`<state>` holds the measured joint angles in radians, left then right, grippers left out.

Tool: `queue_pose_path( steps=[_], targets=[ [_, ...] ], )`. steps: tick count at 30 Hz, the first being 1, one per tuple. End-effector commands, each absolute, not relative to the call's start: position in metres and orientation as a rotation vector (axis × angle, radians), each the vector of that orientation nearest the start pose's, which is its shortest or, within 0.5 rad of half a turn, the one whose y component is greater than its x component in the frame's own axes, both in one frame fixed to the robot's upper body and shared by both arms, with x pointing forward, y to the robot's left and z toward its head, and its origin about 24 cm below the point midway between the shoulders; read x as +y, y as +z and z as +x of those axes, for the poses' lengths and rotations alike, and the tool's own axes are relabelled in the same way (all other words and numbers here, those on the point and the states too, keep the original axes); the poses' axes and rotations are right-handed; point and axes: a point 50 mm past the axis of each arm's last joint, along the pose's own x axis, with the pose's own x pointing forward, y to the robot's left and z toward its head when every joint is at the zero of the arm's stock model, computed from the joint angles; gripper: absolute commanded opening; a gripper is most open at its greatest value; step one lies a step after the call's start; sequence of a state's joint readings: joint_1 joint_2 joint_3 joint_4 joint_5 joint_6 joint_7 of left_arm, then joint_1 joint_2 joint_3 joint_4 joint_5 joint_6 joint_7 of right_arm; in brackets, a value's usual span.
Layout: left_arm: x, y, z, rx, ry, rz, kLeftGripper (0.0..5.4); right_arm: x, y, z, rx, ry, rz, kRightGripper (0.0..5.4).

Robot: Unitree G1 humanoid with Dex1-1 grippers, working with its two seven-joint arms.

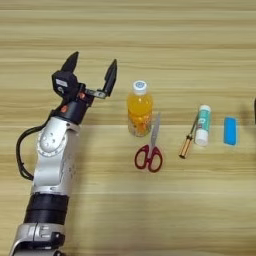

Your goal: Move the objects on the table

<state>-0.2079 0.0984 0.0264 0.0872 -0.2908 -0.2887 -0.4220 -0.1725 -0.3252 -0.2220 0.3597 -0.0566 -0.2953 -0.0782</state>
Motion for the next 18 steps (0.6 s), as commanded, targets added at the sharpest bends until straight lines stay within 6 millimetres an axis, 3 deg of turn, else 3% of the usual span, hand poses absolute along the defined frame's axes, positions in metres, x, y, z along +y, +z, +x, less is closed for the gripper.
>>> queue_pose_path(
  steps=[1,8,18],
  targets=[
    [0.134,0.106,0.274,-0.437,-0.528,-0.089,5.38,-0.264,0.064,0.277,-0.156,-0.266,-0.352,5.40],
    [0.113,0.100,0.264,-0.401,-0.694,-0.003,5.38,-0.262,0.063,0.278,-0.156,-0.266,-0.352,5.40],
    [0.108,0.082,0.273,-0.294,-0.725,0.062,5.38,-0.260,0.064,0.278,-0.158,-0.264,-0.352,5.40]
  ],
)
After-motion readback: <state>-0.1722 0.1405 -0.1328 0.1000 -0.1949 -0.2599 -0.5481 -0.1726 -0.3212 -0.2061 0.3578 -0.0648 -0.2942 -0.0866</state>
